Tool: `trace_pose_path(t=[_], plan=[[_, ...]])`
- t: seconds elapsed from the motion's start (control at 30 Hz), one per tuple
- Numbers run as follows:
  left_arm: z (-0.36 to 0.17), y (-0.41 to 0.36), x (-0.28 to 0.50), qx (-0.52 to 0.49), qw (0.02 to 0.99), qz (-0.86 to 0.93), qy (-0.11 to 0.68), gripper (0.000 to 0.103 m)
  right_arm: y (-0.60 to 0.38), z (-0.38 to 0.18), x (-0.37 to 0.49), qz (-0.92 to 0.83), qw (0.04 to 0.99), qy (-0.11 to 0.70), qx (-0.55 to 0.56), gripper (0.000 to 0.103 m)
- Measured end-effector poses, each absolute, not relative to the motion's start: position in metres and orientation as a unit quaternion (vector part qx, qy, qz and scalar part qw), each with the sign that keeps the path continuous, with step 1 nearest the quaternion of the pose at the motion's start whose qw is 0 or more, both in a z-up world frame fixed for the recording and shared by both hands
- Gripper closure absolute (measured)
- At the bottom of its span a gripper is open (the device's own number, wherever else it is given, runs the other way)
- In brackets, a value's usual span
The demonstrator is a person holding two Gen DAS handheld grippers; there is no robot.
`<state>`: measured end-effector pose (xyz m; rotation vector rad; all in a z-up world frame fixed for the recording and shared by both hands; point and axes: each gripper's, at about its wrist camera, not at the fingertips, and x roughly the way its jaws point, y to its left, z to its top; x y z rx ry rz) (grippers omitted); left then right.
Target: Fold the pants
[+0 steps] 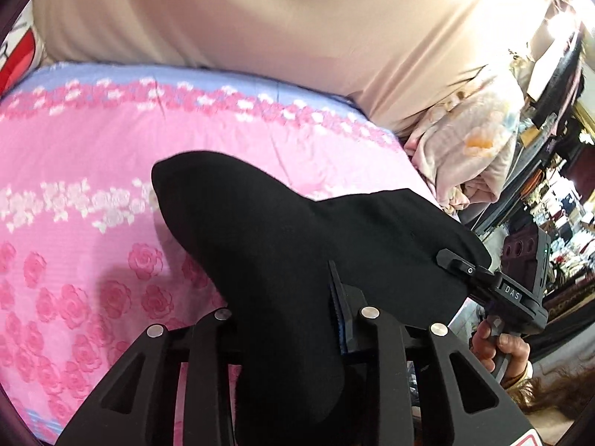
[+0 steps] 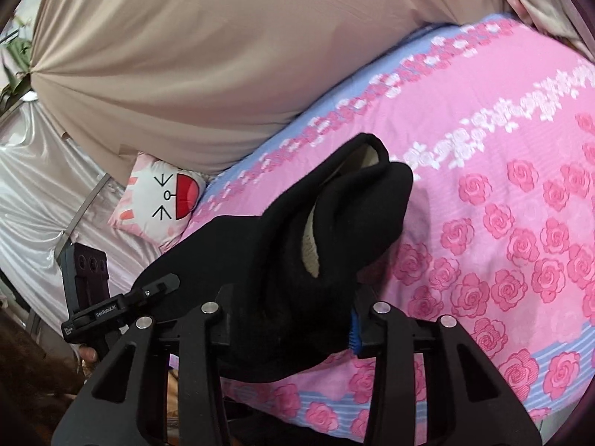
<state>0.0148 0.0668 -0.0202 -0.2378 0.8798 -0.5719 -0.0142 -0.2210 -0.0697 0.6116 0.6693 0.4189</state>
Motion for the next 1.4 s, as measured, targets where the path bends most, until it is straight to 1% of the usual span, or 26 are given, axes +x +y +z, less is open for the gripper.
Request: trace_pose_path(t=[0.27, 0.43, 0.77, 0.97, 1.17, 1.27, 1.4], plan=[[0.017, 0.060, 0.021, -0.072, 0.882, -0.270, 0.378, 0.077, -0.214, -0.021, -0.010, 0.209, 0.908, 0.257, 0.256, 0.065], [0.053, 0.054, 0.032, -0.043, 0.910, -0.262, 0.320, 0.077, -0.208, 0.014, 0.003, 0.215, 0.928, 0.205, 0.224, 0.065], [0.122, 0.059, 0.057, -0.017, 0.945, -0.254, 0.205, 0.077, -0.197, 0.086, 0.036, 0.234, 0.950, 0.097, 0.184, 0.065], [0.145, 0.059, 0.086, -0.009, 0.956, -0.247, 0.160, 0.077, -0.194, 0.113, 0.073, 0.235, 0.955, 0.058, 0.170, 0.065], [0.145, 0.055, 0.142, -0.013, 0.958, -0.241, 0.154, 0.077, -0.200, 0.110, 0.131, 0.228, 0.957, 0.037, 0.174, 0.065], [0.135, 0.049, 0.177, -0.010, 0.959, -0.230, 0.163, 0.077, -0.207, 0.093, 0.171, 0.223, 0.956, 0.042, 0.187, 0.065], [0.104, 0.037, 0.230, -0.001, 0.958, -0.207, 0.197, 0.077, -0.213, 0.059, 0.219, 0.213, 0.953, 0.066, 0.203, 0.065]])
